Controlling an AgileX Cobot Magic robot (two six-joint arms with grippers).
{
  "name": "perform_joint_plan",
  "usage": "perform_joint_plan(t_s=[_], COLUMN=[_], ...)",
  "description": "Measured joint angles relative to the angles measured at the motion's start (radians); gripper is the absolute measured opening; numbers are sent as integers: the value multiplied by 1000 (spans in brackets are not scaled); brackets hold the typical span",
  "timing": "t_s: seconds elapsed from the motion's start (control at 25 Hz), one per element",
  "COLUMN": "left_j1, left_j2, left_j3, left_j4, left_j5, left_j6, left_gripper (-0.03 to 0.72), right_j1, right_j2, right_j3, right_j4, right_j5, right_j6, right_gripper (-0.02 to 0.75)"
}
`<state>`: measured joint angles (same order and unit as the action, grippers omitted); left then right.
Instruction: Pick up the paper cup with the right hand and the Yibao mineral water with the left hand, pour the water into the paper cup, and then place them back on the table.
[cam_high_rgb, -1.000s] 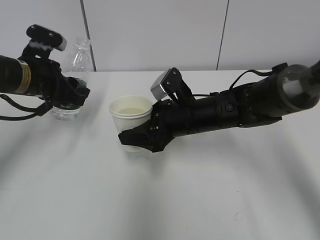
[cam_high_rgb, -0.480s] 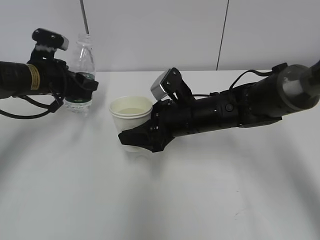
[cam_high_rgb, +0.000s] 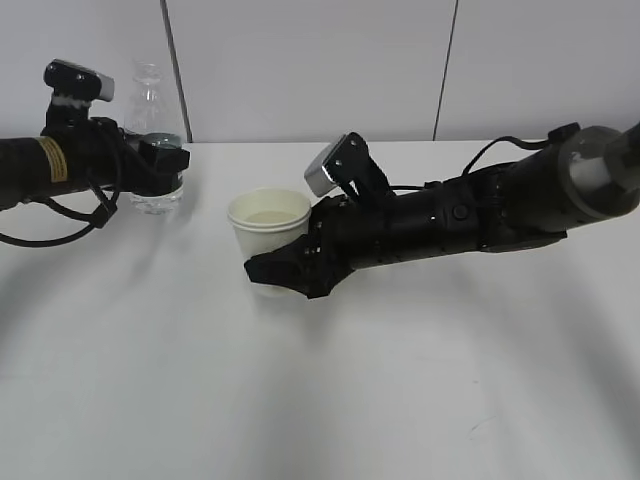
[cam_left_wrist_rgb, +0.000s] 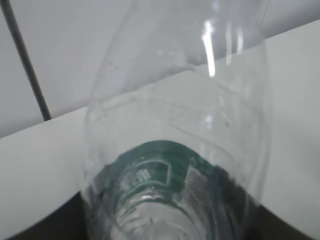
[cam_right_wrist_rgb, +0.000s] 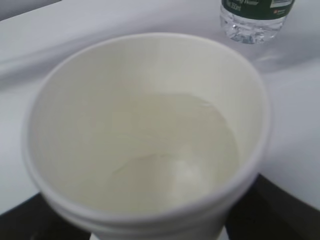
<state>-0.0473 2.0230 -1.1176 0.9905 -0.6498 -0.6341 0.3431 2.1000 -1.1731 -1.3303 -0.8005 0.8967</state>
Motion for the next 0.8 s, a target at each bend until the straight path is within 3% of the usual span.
perform_joint_plan(t_s=[0.4, 0.8], left_j1=[0, 0], left_j2=[111, 189], left_j3=[-1, -5], left_j4=[-134, -175], left_j5=[-140, -216], left_j6=[124, 170], left_gripper=[350, 350], right_j1=[-13, -13], right_j2=[0, -4], right_j3=[0, 0], right_j4=[43, 84], right_j5=[8, 9], right_j6=[0, 0], right_gripper=[532, 532])
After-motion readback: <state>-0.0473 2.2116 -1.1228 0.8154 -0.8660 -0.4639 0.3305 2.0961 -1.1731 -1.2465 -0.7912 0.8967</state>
